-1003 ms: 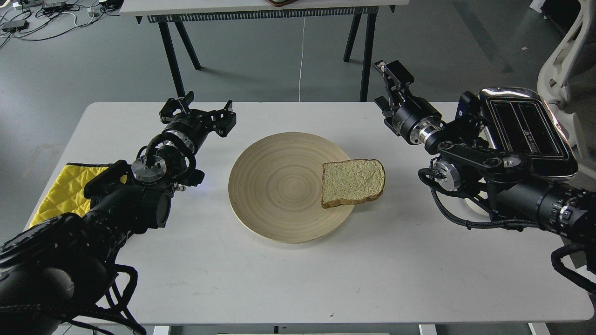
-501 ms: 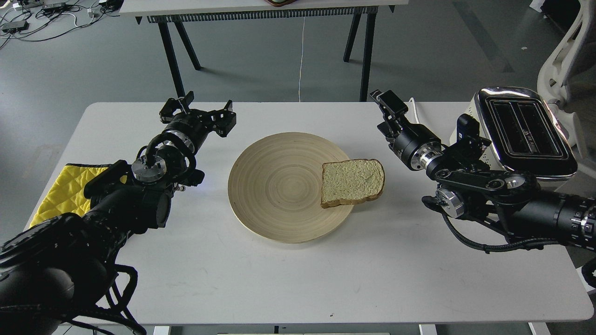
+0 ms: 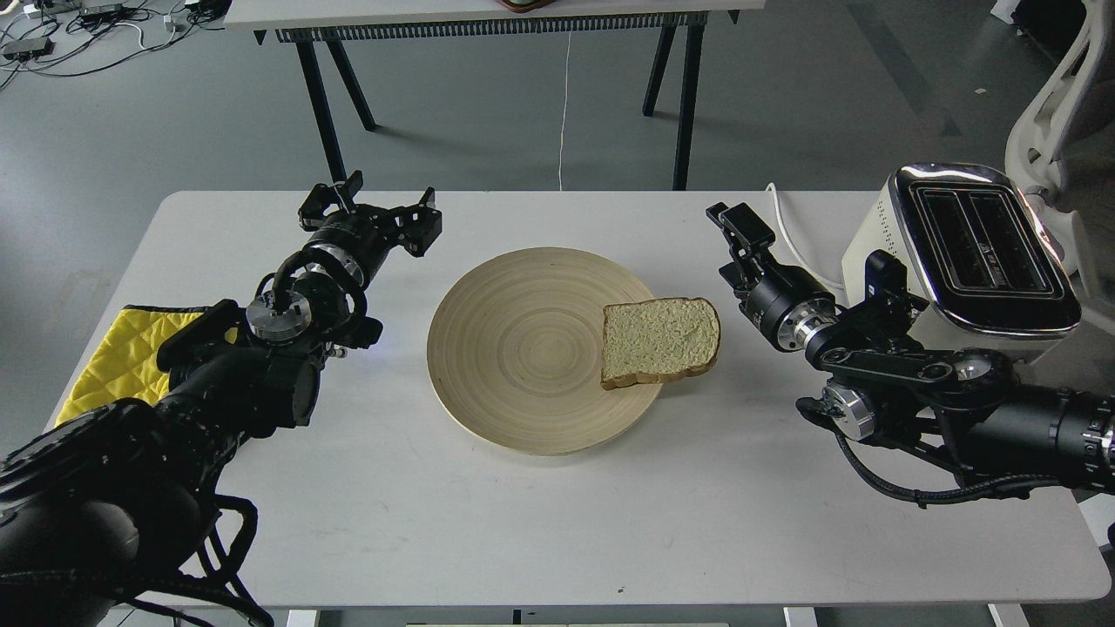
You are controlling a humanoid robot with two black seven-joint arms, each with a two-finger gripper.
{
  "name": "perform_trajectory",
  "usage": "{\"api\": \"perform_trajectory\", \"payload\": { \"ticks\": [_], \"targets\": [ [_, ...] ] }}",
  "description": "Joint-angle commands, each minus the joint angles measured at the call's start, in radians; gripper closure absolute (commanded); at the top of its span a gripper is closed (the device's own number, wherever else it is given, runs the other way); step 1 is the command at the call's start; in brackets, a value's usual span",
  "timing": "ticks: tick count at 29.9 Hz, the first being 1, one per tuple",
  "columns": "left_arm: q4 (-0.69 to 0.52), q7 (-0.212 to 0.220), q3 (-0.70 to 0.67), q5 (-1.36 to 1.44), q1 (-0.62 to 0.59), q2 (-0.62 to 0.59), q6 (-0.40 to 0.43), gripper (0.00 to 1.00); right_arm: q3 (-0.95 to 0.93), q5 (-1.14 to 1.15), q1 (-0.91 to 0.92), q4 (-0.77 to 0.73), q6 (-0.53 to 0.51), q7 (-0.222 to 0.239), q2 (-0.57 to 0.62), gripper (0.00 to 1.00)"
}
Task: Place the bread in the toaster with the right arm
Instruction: 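Lower the open right gripper to the bread slice's edge on the plate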
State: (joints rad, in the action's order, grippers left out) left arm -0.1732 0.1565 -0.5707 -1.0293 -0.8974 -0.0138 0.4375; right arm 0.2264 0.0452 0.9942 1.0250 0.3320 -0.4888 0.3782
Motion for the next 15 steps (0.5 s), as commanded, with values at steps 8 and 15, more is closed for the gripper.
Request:
{"api": "perform_trajectory", "payload": {
  "ticks": [8, 15],
  "targets": [
    [0.000, 0.000, 0.000, 0.000, 0.000, 0.000, 0.000, 0.00, 0.013, -0.001, -0.038, 0.116, 0.005, 0.000, 0.079, 0.00],
    [0.000, 0.000, 0.000, 0.000, 0.000, 0.000, 0.000, 0.00, 0.017, -0.001, -0.048, 0.133, 0.018, 0.000, 0.071, 0.01]
  ]
}}
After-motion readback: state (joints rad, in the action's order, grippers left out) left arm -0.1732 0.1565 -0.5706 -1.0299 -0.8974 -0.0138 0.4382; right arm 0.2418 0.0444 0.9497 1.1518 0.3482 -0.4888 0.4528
